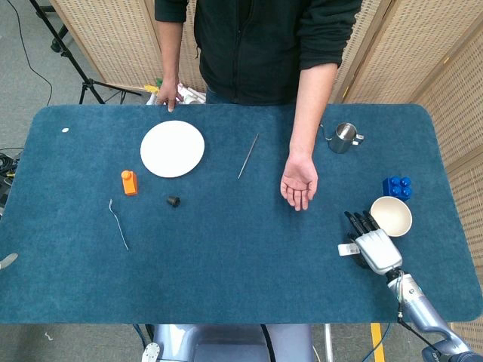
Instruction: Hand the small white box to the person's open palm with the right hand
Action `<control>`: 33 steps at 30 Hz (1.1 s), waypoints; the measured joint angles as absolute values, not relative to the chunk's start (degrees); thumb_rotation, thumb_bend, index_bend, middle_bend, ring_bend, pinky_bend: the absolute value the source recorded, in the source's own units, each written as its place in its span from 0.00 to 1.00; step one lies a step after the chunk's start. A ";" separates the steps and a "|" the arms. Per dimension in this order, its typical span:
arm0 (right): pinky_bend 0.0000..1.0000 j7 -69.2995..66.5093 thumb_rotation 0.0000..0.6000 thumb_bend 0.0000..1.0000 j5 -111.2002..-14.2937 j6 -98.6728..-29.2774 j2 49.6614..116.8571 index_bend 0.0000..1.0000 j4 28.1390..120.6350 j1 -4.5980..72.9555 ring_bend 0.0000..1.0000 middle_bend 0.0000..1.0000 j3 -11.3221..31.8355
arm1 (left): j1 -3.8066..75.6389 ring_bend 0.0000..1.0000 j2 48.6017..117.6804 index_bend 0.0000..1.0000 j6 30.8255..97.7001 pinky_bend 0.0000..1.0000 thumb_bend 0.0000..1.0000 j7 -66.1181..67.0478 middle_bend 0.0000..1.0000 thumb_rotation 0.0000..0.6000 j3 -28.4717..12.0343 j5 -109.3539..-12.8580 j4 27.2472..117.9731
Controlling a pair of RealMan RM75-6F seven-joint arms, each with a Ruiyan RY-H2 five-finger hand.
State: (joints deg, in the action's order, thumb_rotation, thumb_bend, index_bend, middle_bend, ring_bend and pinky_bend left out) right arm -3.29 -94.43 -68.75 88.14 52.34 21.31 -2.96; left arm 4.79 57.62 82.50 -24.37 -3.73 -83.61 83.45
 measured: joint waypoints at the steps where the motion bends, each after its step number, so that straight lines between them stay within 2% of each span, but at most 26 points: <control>1: 0.00 -3.45 1.00 0.36 -94.49 -68.96 88.24 0.53 52.19 21.30 0.00 0.00 -3.00 | 4.81 0.00 57.63 0.00 82.47 0.00 0.00 -24.33 0.00 1.00 -3.74 -83.58 83.47; 12: 0.00 -7.83 1.00 0.44 -95.31 -75.19 89.28 0.56 49.32 20.21 0.00 0.00 -2.76 | 4.95 0.00 57.62 0.00 82.16 0.00 0.00 -23.87 0.00 1.00 -3.70 -83.54 83.71; 20: 0.00 -10.11 1.00 0.48 -95.31 -79.96 86.78 0.57 51.13 19.05 0.00 0.00 -1.85 | 4.92 0.00 57.53 0.00 82.19 0.00 0.00 -24.16 0.00 1.00 -3.64 -83.64 83.75; 25: 0.00 -10.95 1.00 0.52 -95.33 -84.22 82.78 0.57 57.21 18.91 0.00 0.00 -0.21 | 4.85 0.00 57.46 0.00 82.41 0.00 0.00 -24.28 0.00 1.00 -3.53 -83.92 83.80; 33: 0.00 -6.29 1.00 0.52 -95.18 -83.58 75.44 0.57 73.32 21.94 0.00 0.00 3.63 | 4.92 0.00 57.57 0.00 82.39 0.00 0.00 -23.65 0.00 1.00 -3.40 -84.15 83.95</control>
State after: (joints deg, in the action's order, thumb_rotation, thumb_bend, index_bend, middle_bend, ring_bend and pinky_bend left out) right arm -6.29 -95.18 -83.58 75.44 73.32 21.94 3.63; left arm 4.92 57.57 82.39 -23.65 -3.40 -84.15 83.95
